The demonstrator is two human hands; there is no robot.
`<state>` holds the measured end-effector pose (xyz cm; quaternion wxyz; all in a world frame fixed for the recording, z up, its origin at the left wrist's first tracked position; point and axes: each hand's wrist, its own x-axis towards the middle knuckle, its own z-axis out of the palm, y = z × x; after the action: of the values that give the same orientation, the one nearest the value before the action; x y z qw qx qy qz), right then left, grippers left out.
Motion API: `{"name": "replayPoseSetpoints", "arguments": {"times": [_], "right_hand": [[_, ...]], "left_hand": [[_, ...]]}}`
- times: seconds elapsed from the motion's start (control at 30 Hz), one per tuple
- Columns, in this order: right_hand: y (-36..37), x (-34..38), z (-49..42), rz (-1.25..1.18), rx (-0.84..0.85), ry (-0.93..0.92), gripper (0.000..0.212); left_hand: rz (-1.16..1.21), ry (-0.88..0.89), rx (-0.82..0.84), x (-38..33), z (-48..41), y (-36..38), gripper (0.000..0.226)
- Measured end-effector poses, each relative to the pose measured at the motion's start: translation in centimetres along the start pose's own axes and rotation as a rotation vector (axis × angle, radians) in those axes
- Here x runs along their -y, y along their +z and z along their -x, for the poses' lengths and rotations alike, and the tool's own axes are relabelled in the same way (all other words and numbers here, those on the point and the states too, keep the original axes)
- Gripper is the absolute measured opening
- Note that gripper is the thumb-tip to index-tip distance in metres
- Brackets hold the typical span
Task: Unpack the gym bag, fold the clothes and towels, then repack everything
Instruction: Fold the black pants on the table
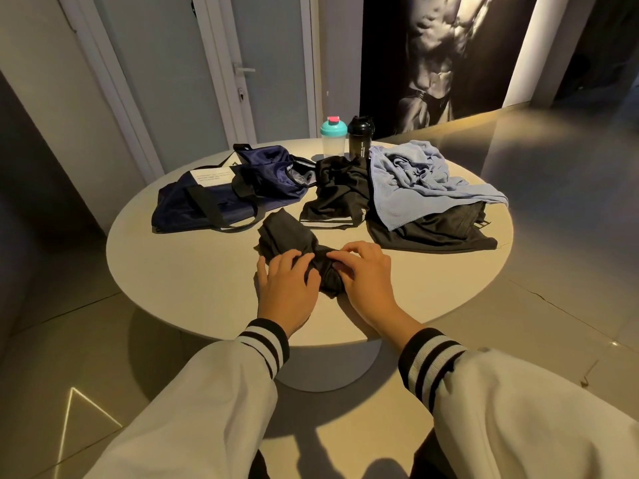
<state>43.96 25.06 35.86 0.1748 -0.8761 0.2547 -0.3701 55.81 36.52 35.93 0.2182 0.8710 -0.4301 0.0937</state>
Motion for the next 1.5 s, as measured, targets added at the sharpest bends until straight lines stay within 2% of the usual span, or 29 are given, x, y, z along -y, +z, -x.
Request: {"name": "replayPoseSetpoints", "arguments": {"times": [0.1, 0.23, 0.33, 0.4, 0.47, 0.57, 0.67, 0.8, 0.93, 1.13, 1.33, 1.4, 1.5], "right_hand": [[-0.2, 0.6, 0.1, 0.063, 0.025, -0.007, 0.027], [0.0, 1.9, 0.5, 0.132, 0.055, -0.106, 0.032], [0.2, 1.3, 0.4, 0.122, 0.131, -0.103, 0.028], [0.1, 1.1, 0.3, 0.089, 0.169, -0.1, 0.032], [0.0, 0.9, 0.1, 0.068, 0.202, -0.121, 0.033], [-0.5, -0.4, -0.1, 0.027, 0.23, -0.183, 0.036], [-1.6, -1.0, -0.5, 0.066, 0.211, -0.134, 0.036], [-1.0, 0.7, -0.9, 0.098, 0.173, -0.044, 0.028], [0.5, 1.7, -0.2, 0.139, 0.18, -0.002, 0.039], [0.9, 1.4, 0.1, 0.205, 0.207, -0.027, 0.041], [1.1, 1.3, 0.3, 0.21, 0.169, -0.02, 0.038], [1.1, 1.3, 0.4, 0.22, 0.17, -0.019, 0.038], [1.2, 1.6, 0.5, 0.195, 0.186, 0.011, 0.036]], "left_hand": [[0.003, 0.019, 0.002, -0.2, 0.1, 0.2, 0.046], [0.344, -0.008, 0.137, -0.4, 0.5, -0.3, 0.041], [0.481, 0.014, 0.057, -0.4, 0.5, -0.9, 0.036], [0.429, -0.023, -0.115, 0.0, 0.4, -1.0, 0.036], [0.229, -0.059, -0.22, 0.5, 0.2, -1.0, 0.047], [-0.041, -0.038, -0.098, 1.0, -0.3, -0.5, 0.067], [-0.142, 0.002, -0.023, 0.8, -0.4, 0.0, 0.058], [-0.066, 0.036, -0.035, 1.0, -0.3, 0.4, 0.053], [0.153, 0.046, -0.053, 0.9, 0.1, -0.2, 0.052], [0.06, -0.199, -0.035, 1.0, 0.6, -0.9, 0.058], [0.04, -0.236, -0.07, 0.5, 0.7, -0.6, 0.064], [0.098, -0.249, -0.052, 0.6, 0.8, -0.8, 0.063], [0.277, -0.371, 0.019, 1.2, 0.4, -1.1, 0.054]]}}
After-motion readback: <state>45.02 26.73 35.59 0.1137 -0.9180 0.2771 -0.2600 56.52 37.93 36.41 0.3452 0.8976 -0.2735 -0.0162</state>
